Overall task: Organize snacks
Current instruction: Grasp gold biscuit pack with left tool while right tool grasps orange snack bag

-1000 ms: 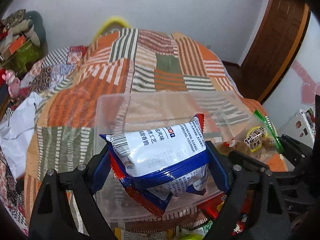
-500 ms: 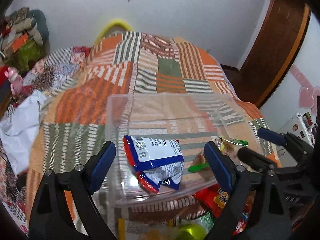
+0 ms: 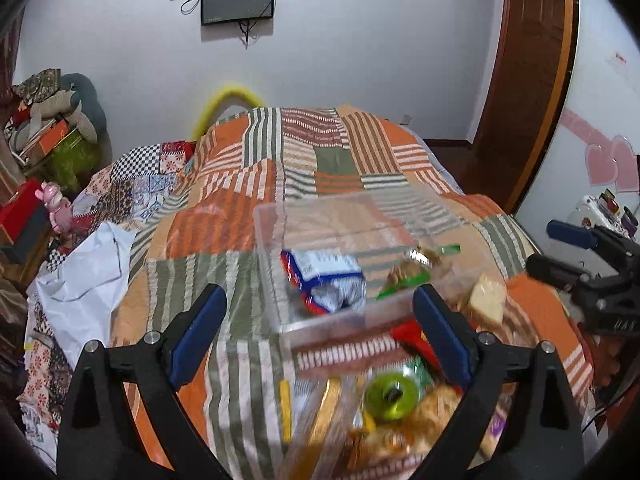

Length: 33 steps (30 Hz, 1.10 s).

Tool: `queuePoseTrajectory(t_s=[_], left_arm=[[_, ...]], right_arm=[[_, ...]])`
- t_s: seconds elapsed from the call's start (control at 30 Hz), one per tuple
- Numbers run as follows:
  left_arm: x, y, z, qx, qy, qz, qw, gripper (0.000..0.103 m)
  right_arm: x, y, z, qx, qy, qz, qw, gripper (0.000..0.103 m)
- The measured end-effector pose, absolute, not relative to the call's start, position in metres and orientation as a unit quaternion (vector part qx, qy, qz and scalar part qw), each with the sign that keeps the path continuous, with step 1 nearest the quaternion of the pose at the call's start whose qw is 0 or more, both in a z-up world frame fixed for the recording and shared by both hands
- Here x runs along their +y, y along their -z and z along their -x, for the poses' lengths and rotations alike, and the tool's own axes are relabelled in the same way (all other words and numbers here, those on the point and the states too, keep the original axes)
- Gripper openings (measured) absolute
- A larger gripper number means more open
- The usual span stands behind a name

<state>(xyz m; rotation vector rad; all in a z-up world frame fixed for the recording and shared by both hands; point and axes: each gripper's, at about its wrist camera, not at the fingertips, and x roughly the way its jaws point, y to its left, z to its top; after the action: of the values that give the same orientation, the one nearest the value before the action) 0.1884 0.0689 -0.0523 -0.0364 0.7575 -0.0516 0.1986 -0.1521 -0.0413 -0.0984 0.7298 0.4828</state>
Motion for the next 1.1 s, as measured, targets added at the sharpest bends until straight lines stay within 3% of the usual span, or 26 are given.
queuePoseTrajectory(t_s=[0.8, 1.0, 1.1], left_arm=[[0.075, 0.155, -0.135, 0.46, 0.026, 0.026, 0.887, 0.095], [0.073, 0.174, -0.142, 0.473, 0.027, 0.04, 0.88, 0.082], [0.074, 0.18, -0.145, 0.479, 0.036, 0.055, 0.875, 0.066]], right_arm=[[-0.189, 0.132, -0.147, 0.449, -0.197, 0.056, 0.87, 0.09], [-0.193, 0.144, -0.149, 0.461, -0.194, 0.042, 0.865, 0.09], [-0.196, 0.145, -0.149, 0.464, -0.2, 0.03, 0.862, 0.088]])
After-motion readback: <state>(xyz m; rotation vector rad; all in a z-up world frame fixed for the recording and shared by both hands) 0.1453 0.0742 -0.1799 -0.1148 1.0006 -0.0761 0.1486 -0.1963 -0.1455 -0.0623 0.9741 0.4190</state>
